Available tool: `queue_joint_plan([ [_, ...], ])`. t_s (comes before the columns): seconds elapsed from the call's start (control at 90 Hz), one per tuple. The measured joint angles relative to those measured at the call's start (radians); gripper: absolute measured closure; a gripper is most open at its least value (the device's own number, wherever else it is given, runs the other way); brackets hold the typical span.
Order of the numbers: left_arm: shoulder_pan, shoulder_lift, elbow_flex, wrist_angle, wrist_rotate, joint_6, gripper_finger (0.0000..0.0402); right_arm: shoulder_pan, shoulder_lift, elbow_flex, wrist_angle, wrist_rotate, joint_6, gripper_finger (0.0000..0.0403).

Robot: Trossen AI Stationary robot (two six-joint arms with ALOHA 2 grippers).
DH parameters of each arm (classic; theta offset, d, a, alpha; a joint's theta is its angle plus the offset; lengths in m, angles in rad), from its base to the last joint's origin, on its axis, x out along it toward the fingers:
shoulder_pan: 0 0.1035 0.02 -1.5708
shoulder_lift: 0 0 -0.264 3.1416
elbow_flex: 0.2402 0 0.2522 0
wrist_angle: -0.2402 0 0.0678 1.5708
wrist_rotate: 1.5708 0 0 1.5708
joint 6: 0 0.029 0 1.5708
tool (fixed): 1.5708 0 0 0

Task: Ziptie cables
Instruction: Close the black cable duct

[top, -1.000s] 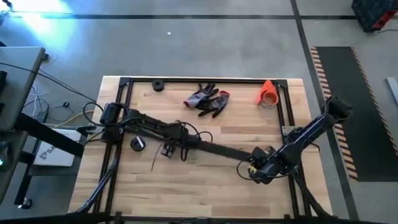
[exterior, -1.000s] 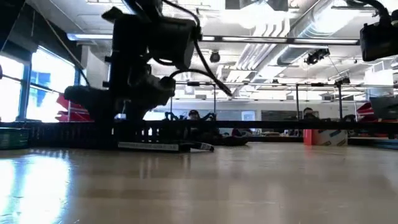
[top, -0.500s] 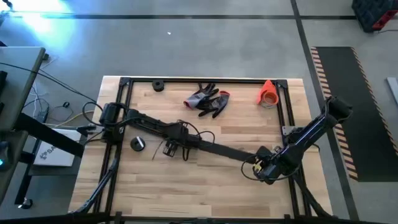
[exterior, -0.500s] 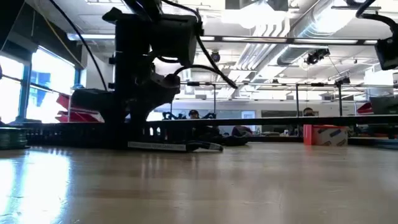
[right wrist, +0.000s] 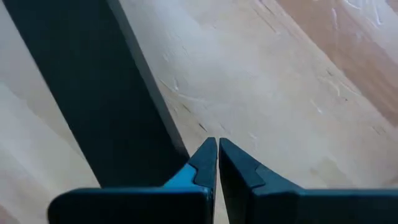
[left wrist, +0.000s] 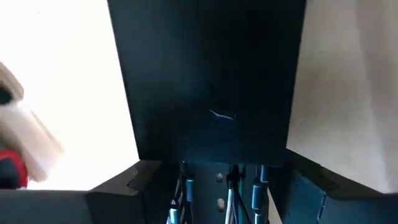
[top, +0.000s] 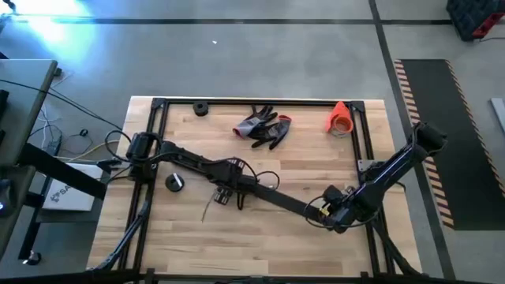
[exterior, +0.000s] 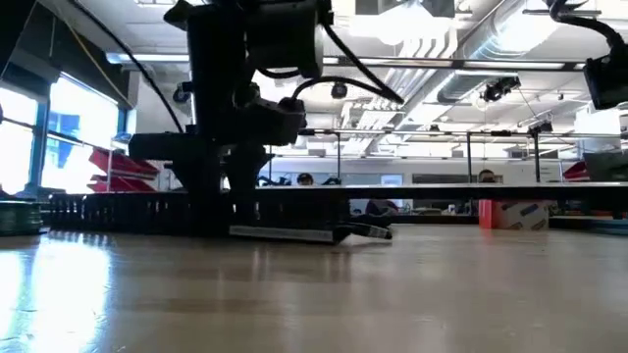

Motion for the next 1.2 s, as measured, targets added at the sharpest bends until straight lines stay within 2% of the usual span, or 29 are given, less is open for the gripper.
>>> queue_joint_plan([
  [0.322,0.028,-0.001,0.001,0.008,0.092,-0.069,0.0135,0.054,-0.061,0.000,-0.119,-0.131,0.101,0.0403],
  [0.544,0.030,-0.001,0.001,0.004,0.099,-0.106,0.0126,0.121,-0.079,-0.001,-0.120,-0.181,0.195,0.0403],
  [0.756,0.030,-0.001,0.000,0.016,0.090,-0.135,0.0126,0.137,-0.073,-0.005,0.002,-0.058,0.214,0.0403],
  [0.889,0.030,-0.001,0.000,0.040,0.088,-0.139,0.0126,0.108,-0.058,-0.004,0.013,0.001,0.206,0.0403],
  [0.956,0.028,-0.001,0.000,0.062,0.088,-0.139,0.0126,0.090,-0.052,-0.004,0.014,0.041,0.186,0.0403],
  [1.1,0.028,-0.001,0.000,0.103,0.086,-0.139,0.0126,0.055,-0.057,0.007,0.057,0.199,0.098,0.0403],
  [1.2,0.027,-0.001,0.008,0.086,0.057,-0.139,0.0126,0.042,-0.062,0.025,0.047,0.222,0.072,0.0403],
])
